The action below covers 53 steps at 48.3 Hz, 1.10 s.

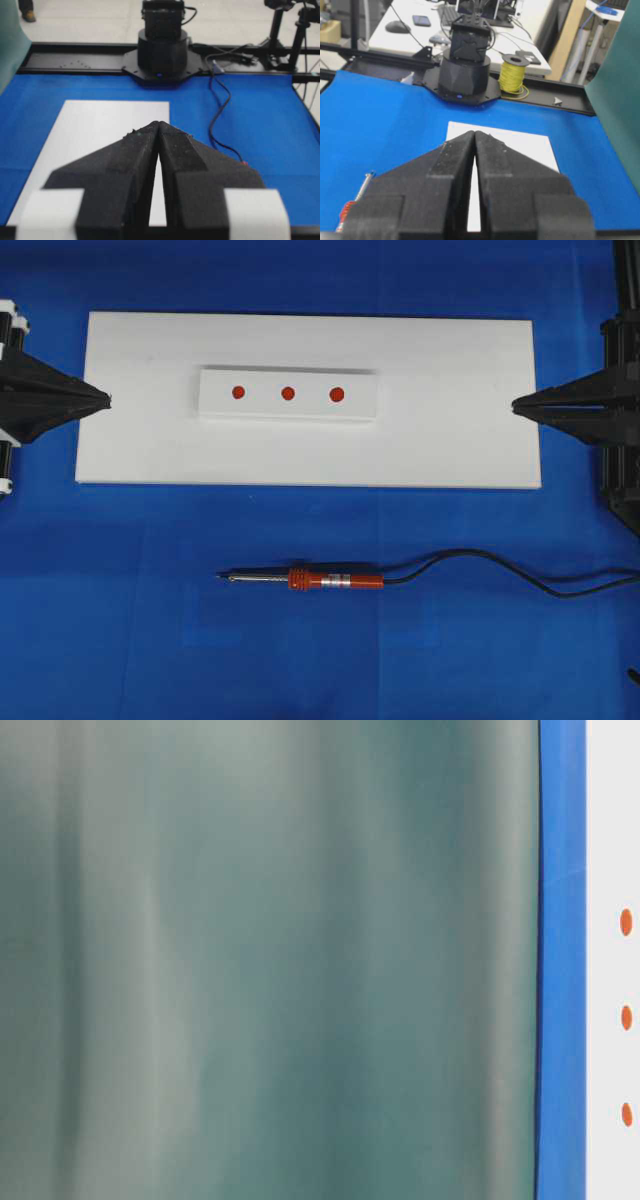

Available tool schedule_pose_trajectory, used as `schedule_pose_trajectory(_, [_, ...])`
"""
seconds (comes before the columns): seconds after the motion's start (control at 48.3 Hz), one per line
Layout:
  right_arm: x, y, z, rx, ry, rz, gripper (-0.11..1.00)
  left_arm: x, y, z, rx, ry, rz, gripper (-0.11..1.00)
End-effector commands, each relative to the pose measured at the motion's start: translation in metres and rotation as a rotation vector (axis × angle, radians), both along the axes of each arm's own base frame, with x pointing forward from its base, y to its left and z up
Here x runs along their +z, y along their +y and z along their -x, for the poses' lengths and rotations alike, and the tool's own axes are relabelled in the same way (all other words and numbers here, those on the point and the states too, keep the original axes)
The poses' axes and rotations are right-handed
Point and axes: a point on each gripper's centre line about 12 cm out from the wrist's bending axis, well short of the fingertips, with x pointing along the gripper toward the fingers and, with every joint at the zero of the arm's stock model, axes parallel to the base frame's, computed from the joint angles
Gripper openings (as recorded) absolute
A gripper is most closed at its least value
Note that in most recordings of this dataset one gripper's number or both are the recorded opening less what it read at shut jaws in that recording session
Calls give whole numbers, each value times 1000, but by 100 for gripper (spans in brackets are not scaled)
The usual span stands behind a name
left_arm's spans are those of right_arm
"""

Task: Touch the tip of the soldering iron to the mark.
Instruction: 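Move the right gripper down to the red-handled soldering iron and grasp it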

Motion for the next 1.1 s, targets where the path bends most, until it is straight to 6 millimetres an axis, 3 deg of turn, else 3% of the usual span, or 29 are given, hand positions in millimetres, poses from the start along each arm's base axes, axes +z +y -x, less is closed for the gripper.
schedule_pose_trajectory(0.0, [4,0,-4,2,-5,-6,0,6,0,-1,0,-18,5,2])
schedule_pose_trajectory(0.124, [2,4,-9,21,43,-3,-6,5,0,-2,0,-12,5,2])
schedule_pose_trajectory(0.393, [-2,29,-32,124,152,-14,-6,2,0,-2,-1,-2,3,2])
schedule_pose_trajectory(0.642, [-18,35,-60,128,258,-95,-3,2,0,-2,0,-3,5,2])
schedule_pose_trajectory(0.704, [-23,37,-67,128,286,-115,4,2,0,-2,0,-3,5,2])
schedule_pose_trajectory(0.787, [-32,40,-75,130,326,-142,21,1,0,-1,0,-3,5,2])
schedule_pose_trajectory(1.015, [-59,62,-107,161,474,-182,85,-2,0,-1,0,3,5,2])
schedule_pose_trajectory(1.077, [-66,68,-117,163,527,-195,90,-2,0,0,-1,5,3,2])
